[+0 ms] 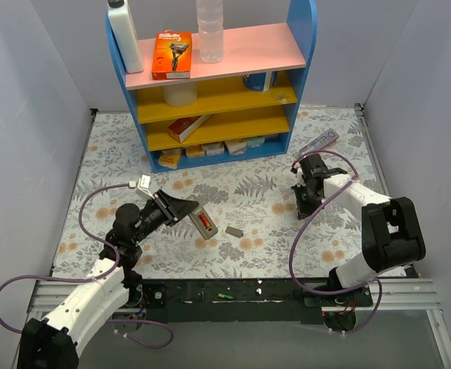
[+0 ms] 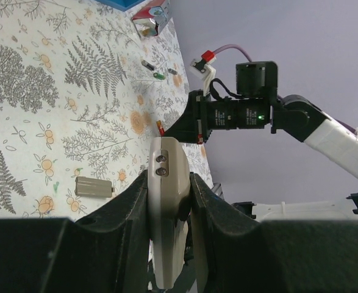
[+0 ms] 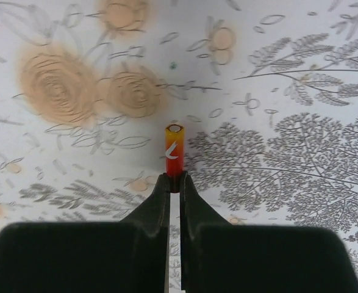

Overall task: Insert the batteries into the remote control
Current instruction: Pick up the battery from the center of the board, then load the battery into the remote control.

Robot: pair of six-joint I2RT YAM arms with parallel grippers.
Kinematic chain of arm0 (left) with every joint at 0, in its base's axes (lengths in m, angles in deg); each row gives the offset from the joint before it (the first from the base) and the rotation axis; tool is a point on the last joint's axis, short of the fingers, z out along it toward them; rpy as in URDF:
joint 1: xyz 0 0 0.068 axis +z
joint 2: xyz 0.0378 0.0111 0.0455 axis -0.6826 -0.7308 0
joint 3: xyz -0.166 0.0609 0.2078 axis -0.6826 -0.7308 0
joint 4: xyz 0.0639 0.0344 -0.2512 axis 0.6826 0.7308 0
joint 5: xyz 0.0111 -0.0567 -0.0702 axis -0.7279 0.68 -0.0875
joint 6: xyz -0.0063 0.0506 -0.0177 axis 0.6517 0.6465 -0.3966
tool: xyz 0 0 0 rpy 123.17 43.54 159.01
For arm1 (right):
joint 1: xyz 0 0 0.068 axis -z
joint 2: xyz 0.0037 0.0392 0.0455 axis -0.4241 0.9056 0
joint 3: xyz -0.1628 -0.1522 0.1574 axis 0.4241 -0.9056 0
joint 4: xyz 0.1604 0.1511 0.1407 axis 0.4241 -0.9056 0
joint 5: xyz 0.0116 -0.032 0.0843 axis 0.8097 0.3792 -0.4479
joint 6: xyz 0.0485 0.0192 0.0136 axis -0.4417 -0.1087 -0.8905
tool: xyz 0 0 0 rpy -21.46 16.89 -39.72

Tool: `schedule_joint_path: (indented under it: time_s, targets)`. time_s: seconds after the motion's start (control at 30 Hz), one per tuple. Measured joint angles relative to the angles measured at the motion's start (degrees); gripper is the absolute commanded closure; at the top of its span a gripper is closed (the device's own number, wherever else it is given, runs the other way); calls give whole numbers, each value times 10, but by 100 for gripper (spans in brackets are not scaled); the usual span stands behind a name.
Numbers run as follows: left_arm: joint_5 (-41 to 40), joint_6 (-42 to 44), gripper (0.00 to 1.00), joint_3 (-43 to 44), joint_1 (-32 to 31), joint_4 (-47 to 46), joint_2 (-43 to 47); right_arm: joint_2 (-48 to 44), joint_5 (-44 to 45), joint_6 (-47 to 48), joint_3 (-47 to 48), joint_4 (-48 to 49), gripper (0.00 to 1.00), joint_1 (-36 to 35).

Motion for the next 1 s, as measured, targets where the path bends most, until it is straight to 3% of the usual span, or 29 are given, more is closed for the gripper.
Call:
schedule_joint_path:
  time_s: [0.1,0.37,0.63,1.0]
  targets:
    - [-2,-20,100,-23,0,-30,-9,-14,-13,6,26,-35,99,-27]
    - [-11,-52,100,-70,0,-132,-29,-48,-63,4,203,-85,99,-192]
    - [-30,-59,100,-112,0,-221,-47,5,-87,-24,350,-154,99,-359]
    - [-51,-84,100,-115,0,-276,-62,97,-99,-59,463,-217,99,-446]
